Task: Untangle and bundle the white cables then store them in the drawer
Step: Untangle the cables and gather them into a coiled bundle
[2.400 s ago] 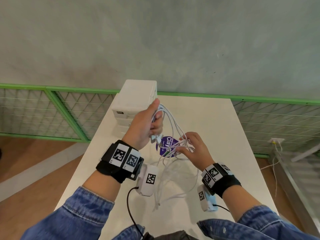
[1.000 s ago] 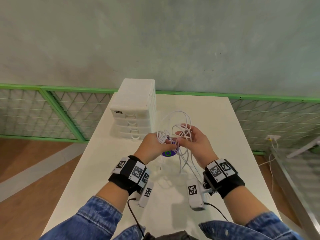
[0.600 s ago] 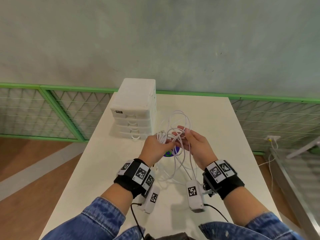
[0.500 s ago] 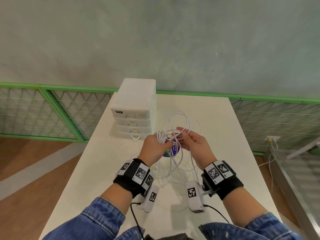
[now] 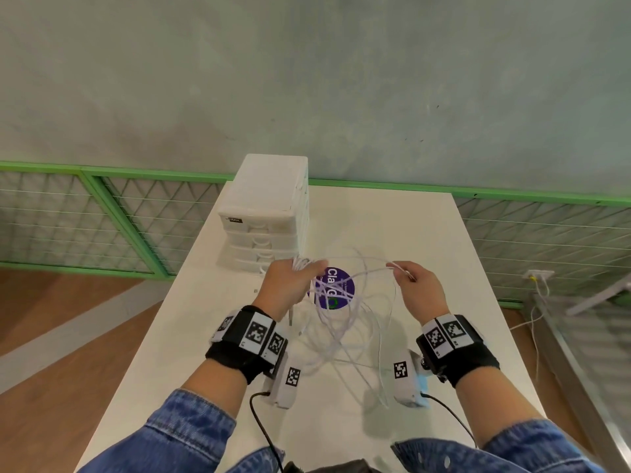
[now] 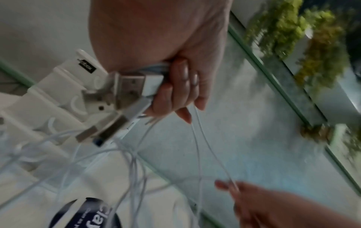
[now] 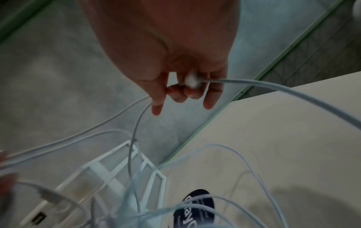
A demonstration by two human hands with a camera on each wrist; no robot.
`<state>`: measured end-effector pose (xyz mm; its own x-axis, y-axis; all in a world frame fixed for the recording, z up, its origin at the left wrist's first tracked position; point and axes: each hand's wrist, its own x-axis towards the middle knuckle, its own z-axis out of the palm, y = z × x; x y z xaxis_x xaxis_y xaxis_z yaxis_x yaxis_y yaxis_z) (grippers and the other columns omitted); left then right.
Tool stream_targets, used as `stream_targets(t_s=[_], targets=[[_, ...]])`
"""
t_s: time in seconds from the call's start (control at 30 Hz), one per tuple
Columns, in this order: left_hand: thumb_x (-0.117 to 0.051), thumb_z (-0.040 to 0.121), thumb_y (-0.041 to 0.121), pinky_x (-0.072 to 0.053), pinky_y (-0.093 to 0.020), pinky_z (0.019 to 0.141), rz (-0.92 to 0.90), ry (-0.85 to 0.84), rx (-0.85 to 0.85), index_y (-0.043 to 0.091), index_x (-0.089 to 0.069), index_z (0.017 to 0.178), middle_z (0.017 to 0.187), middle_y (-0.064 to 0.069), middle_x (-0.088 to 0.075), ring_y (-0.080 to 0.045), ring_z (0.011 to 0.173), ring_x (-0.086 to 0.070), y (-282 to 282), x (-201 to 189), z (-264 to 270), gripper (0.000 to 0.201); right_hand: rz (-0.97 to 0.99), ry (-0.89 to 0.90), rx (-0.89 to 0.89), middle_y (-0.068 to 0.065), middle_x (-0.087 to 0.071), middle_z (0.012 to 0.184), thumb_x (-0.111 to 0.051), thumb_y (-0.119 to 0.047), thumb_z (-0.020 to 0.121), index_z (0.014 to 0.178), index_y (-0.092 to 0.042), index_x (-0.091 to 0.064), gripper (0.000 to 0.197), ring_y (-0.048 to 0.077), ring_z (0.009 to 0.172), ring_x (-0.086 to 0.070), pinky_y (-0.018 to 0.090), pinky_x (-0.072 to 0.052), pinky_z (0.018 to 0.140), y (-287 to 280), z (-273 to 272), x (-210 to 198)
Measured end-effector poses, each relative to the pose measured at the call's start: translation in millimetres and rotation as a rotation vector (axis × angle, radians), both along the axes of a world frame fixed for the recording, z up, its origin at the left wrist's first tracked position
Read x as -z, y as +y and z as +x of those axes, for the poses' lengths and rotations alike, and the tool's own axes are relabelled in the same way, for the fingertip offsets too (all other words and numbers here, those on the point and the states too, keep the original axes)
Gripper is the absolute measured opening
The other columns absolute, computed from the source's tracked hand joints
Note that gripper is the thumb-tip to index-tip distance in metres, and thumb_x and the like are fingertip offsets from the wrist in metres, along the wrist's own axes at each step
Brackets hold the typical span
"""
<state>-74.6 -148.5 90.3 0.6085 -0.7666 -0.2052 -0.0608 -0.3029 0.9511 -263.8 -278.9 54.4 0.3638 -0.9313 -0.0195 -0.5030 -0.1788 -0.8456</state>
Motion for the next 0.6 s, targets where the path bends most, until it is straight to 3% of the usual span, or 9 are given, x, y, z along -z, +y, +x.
stream_targets(t_s=[0.07, 0.17, 0.23, 0.3, 0.43, 0.5, 0.6], targets=[[-0.065, 0.088, 0.031, -0.021, -0.020, 0.040, -0.043, 0.127, -0.012, 0.005, -0.065, 0.069, 0.040, 0.004, -0.034, -0.011, 0.035, -0.025, 1.8, -11.9, 4.3, 0.031, 0.036, 0.067, -0.006, -0.001, -0.067, 0.099, -0.048, -0.022, 0.095, 0.107, -0.022, -0.067, 0.023, 0.017, 0.087, -0.058, 0.027, -0.040, 0.074, -4.6, -7.6, 7.2], [-0.062, 0.090, 0.028, -0.021, -0.019, 0.037, -0.107, 0.154, -0.049, 0.010, -0.060, 0.064, 0.038, 0.005, -0.033, -0.009, 0.033, -0.023, 0.9, -26.3, 8.9, 0.032, 0.104, 0.159, -0.006, 0.008, -0.062, 0.115, -0.056, -0.031, 0.091, 0.120, -0.023, -0.060, 0.030, 0.024, 0.108, -0.057, 0.030, -0.041, 0.085, -4.6, -17.3, 17.6], [-0.061, 0.091, 0.028, -0.021, -0.018, 0.037, -0.113, 0.130, -0.031, 0.010, -0.059, 0.063, 0.037, 0.005, -0.033, -0.009, 0.032, -0.024, -1.4, -29.9, 8.5, 0.034, 0.112, 0.179, -0.051, 0.012, -0.051, 0.124, -0.071, -0.033, 0.079, 0.138, -0.021, -0.040, 0.068, 0.024, 0.117, -0.050, 0.033, -0.039, 0.096, -0.6, -16.5, 18.1], [-0.060, 0.091, 0.029, -0.024, -0.017, 0.038, -0.072, 0.056, 0.021, 0.011, -0.059, 0.062, 0.037, 0.007, -0.035, -0.008, 0.032, -0.026, -2.8, -30.3, 5.3, 0.034, 0.047, 0.036, -0.101, 0.009, -0.040, 0.134, -0.073, -0.022, 0.077, 0.145, -0.020, -0.025, 0.083, 0.019, 0.127, -0.040, 0.032, -0.032, 0.105, 5.7, -8.1, 7.4], [-0.061, 0.090, 0.030, -0.028, -0.016, 0.038, 0.020, -0.060, 0.110, 0.011, -0.062, 0.062, 0.039, 0.005, -0.039, -0.008, 0.031, -0.032, -3.7, -32.1, -3.1, 0.034, -0.236, -0.345, -0.261, -0.004, -0.040, 0.138, -0.050, -0.023, 0.070, 0.139, -0.026, -0.033, 0.071, 0.007, 0.131, -0.037, 0.021, -0.029, 0.108, 20.8, 10.7, -29.0], [-0.061, 0.090, 0.030, -0.024, -0.018, 0.037, 0.028, 0.002, 0.152, 0.009, -0.062, 0.064, 0.041, 0.003, -0.036, -0.010, 0.033, -0.028, -2.9, -37.2, -5.2, 0.033, -0.332, -0.325, -0.360, -0.005, -0.040, 0.141, -0.052, -0.027, 0.074, 0.140, -0.026, -0.033, 0.068, 0.006, 0.132, -0.035, 0.016, -0.027, 0.109, 25.7, 19.6, -39.3], [-0.059, 0.092, 0.031, -0.019, -0.019, 0.038, 0.009, 0.097, 0.283, 0.010, -0.059, 0.066, 0.042, 0.005, -0.030, -0.011, 0.035, -0.021, -0.3, -50.2, -9.4, 0.033, -0.406, -0.158, -0.490, -0.011, -0.039, 0.141, -0.062, -0.027, 0.084, 0.143, -0.032, -0.025, 0.069, 0.001, 0.130, -0.034, 0.008, -0.023, 0.106, 35.9, 37.0, -39.9]])
